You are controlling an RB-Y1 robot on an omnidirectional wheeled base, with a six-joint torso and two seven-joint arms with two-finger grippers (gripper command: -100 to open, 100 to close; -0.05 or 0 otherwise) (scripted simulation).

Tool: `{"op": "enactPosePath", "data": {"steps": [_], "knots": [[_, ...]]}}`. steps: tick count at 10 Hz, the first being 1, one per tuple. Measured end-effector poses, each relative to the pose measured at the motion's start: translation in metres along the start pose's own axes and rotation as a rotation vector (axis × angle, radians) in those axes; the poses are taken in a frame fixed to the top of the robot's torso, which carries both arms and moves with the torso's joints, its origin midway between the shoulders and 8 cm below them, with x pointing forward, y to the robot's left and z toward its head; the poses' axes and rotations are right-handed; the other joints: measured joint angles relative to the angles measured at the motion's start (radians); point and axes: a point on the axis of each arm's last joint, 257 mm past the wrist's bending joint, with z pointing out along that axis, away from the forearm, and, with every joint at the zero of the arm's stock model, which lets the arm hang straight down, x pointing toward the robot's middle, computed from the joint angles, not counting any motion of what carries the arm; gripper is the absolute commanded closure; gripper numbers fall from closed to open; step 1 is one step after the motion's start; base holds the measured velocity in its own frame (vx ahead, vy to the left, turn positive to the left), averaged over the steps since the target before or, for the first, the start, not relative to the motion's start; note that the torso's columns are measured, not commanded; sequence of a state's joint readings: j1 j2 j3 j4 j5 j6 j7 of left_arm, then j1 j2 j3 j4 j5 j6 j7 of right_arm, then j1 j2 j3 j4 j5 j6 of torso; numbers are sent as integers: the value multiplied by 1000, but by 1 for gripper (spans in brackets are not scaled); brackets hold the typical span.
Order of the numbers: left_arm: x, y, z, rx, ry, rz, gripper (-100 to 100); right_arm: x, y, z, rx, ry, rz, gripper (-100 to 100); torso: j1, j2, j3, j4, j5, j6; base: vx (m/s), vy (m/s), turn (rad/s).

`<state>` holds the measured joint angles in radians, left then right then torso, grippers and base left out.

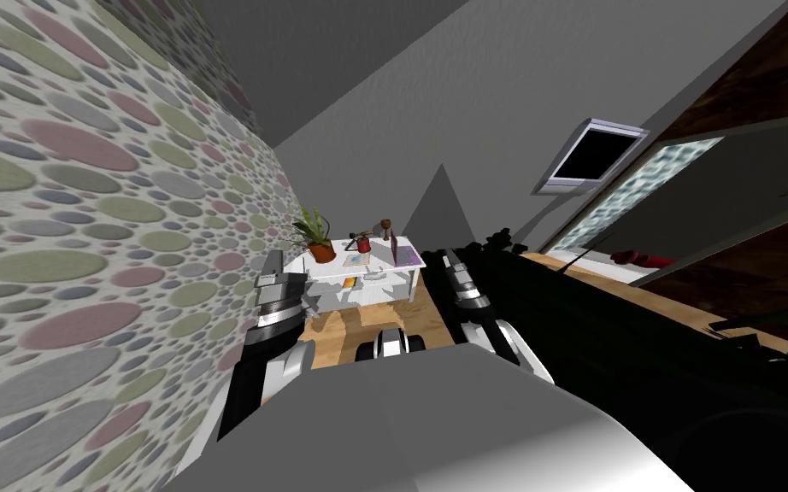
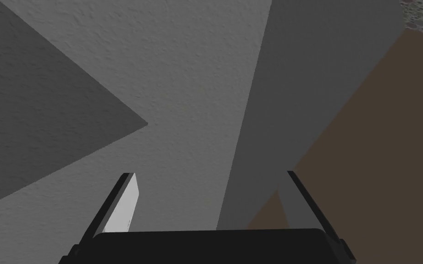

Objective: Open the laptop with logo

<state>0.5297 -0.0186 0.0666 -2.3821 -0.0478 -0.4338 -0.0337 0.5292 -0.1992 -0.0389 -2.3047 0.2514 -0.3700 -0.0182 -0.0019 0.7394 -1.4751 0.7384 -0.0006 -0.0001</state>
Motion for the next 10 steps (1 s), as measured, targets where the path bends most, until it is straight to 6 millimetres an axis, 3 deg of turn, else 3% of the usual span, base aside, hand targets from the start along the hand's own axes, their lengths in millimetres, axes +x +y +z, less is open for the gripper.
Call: {"op": "enactPosePath", "data": {"steps": [10], "knots": [[0, 0, 0, 0, 0, 0, 0, 3, -65, -23, 172, 160, -459, -100, 3, -2, -1, -1, 1, 0, 48, 72, 66]]}}
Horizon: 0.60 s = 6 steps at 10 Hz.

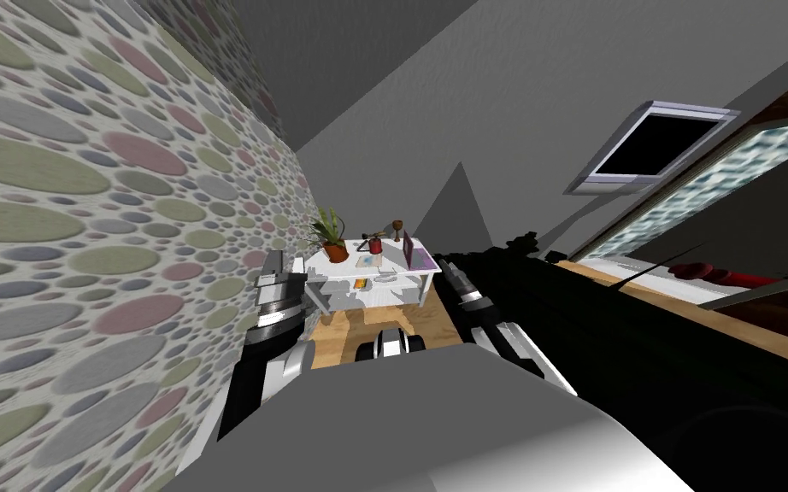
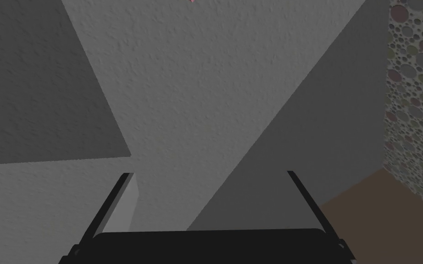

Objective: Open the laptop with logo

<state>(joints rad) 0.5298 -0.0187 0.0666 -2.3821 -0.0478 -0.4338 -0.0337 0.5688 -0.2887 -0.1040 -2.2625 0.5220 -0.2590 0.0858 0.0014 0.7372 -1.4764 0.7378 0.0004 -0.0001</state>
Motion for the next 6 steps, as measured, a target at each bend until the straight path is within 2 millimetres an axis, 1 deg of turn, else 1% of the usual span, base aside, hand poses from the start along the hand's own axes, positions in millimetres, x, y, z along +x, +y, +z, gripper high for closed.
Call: {"op": "enactPosePath", "data": {"steps": [2, 5, 6], "knots": [[0, 0, 0, 0, 0, 0, 0, 1, -12, -4, 29, 28, -89, -100, -2, 1, 1, 0, 0, 0, 53, 86, 88], [0, 0, 0, 0, 0, 0, 0, 7, -38, -10, 82, 79, -241, -100, -3, 1, 1, 0, -1, 0, 52, 62, 54], [0, 0, 0, 0, 0, 0, 0, 7, -41, -12, 90, 89, -274, -100, -3, 2, 1, 0, -1, 0, 46, 54, 75]]}}
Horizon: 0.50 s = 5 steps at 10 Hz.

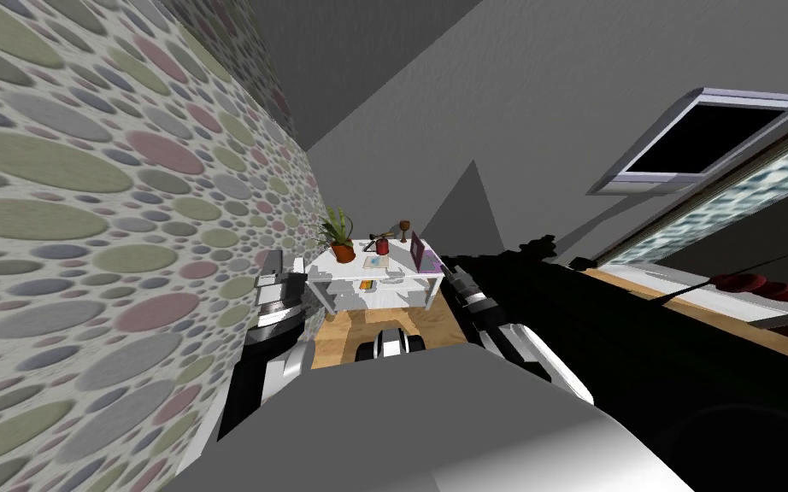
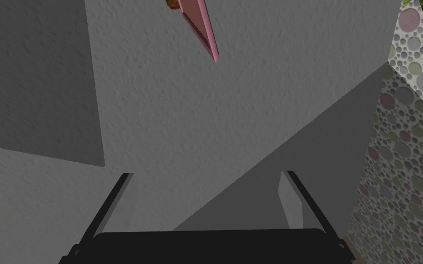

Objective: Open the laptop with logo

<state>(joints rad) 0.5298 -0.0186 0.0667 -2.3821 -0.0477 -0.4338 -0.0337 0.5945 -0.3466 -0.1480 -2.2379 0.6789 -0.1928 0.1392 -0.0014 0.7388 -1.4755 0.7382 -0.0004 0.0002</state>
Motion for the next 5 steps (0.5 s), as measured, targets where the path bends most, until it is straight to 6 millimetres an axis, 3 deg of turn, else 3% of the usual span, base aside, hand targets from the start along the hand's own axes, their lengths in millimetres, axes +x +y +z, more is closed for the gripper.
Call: {"op": "enactPosePath", "data": {"steps": [5], "knots": [[0, 0, 0, 0, 0, 0, 0, 11, -38, -8, 72, 80, -242, -100, 0, 0, 0, 0, 0, 0, 61, 72, 69]]}}
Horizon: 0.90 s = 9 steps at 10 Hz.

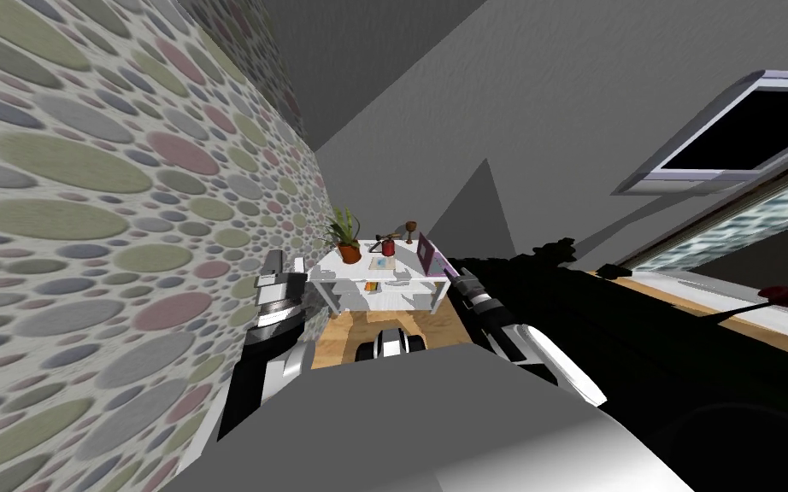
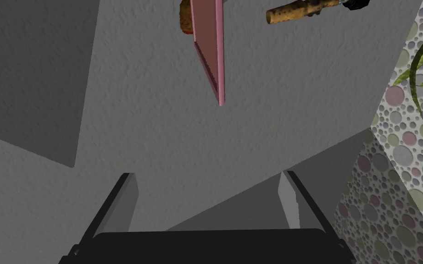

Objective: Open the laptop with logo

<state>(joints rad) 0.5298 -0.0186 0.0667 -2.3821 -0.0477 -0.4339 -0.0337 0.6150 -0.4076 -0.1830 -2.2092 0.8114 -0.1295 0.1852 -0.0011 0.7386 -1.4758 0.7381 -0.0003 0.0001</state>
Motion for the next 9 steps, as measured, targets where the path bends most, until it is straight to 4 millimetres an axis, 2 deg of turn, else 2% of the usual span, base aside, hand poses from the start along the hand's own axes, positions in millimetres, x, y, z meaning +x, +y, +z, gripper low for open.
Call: {"op": "enactPosePath", "data": {"steps": [2, 6, 9], "knots": [[0, 0, 0, 0, 0, 0, 0, 10, -20, -4, 33, 40, -119, -100, 3, -1, 0, 0, 1, 0, 64, 82, 76], [0, 0, 0, 0, 0, 0, 0, 19, -47, -8, 76, 93, -304, -100, 1, -1, 0, 0, 0, 0, 57, 58, 76], [0, 0, 0, 0, 0, 0, 0, 24, -76, -13, 114, 137, -466, -100, 1, 0, 0, 0, 0, 0, 62, 70, 74]]}}
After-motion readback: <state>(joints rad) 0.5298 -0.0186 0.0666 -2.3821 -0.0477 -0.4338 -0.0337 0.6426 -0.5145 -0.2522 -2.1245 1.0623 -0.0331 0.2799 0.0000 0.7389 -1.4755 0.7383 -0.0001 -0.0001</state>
